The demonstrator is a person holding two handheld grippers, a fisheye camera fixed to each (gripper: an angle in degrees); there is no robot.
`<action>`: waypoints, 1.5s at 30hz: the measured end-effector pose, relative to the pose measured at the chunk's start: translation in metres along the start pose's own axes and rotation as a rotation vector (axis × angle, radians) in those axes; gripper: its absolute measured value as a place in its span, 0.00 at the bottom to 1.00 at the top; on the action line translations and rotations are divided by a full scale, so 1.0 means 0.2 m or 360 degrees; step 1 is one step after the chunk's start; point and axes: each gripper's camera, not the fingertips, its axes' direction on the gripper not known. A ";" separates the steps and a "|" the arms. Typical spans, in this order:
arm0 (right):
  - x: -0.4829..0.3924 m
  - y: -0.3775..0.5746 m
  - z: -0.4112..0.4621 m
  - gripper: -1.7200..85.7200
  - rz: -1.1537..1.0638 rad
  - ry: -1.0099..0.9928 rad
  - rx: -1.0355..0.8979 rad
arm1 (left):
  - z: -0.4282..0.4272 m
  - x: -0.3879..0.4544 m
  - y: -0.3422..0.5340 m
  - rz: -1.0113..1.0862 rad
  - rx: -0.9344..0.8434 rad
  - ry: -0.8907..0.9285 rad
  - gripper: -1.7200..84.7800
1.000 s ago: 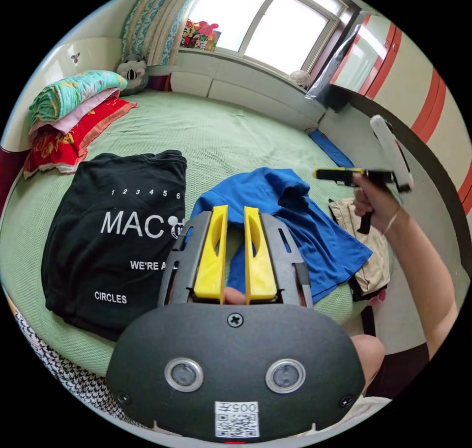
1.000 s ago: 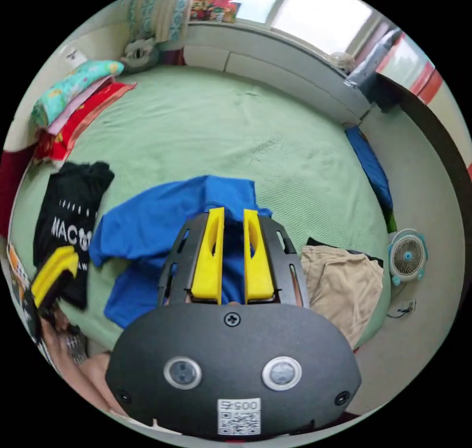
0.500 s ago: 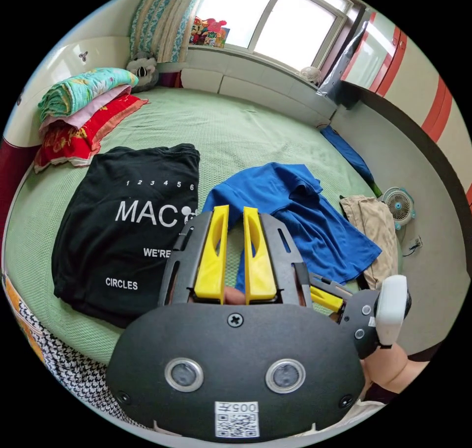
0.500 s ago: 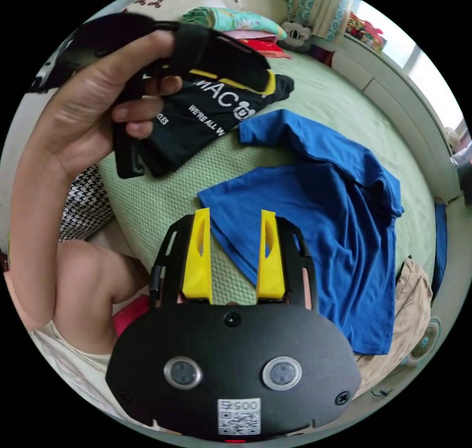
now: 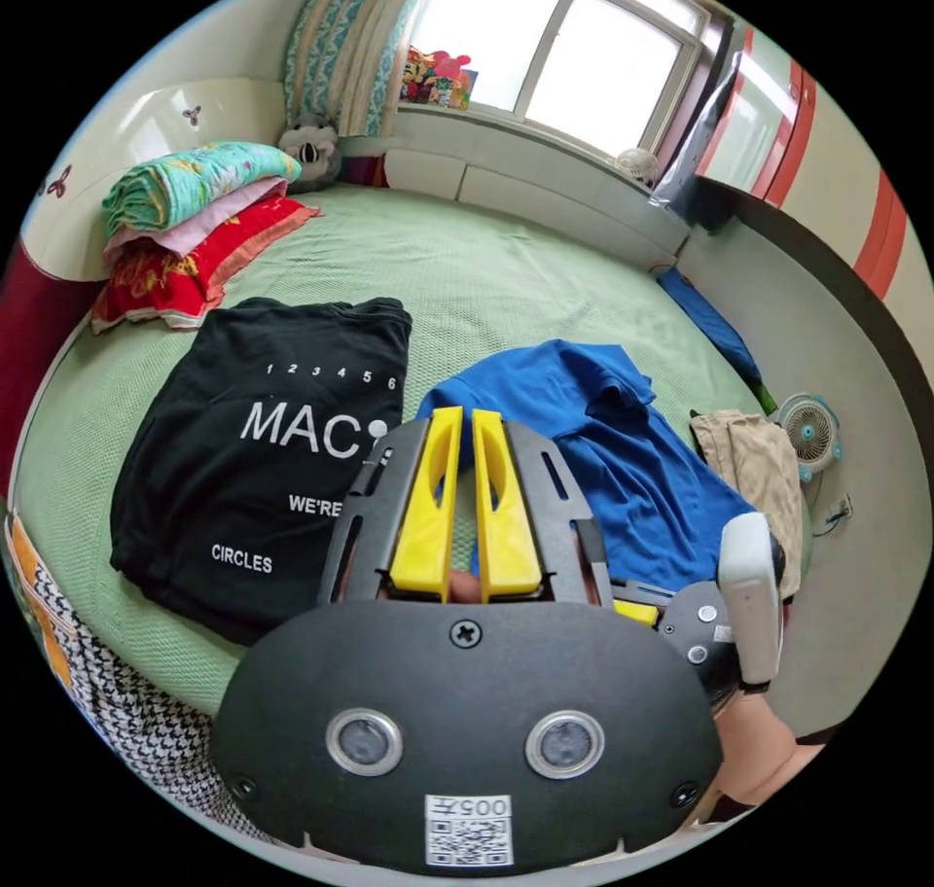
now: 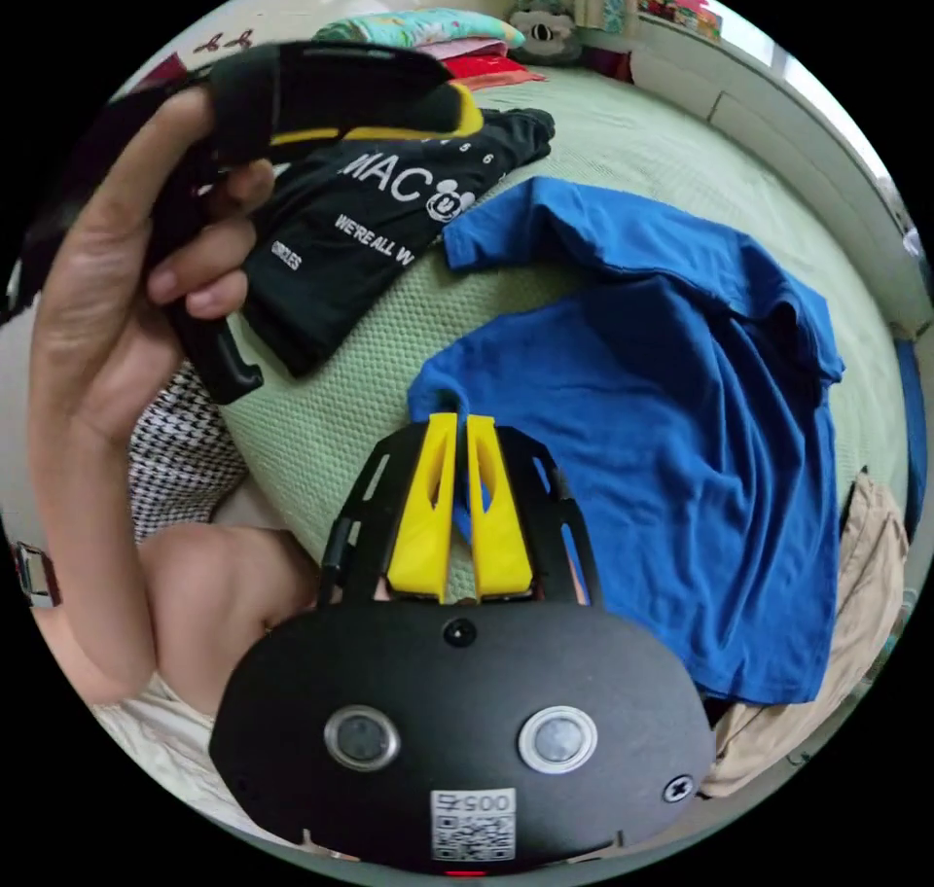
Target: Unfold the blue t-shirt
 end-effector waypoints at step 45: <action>1.02 0.16 -0.17 0.18 0.0546 0.0467 -0.0507 | 0.17 0.12 -0.03 0.0067 -0.0269 0.0114 0.10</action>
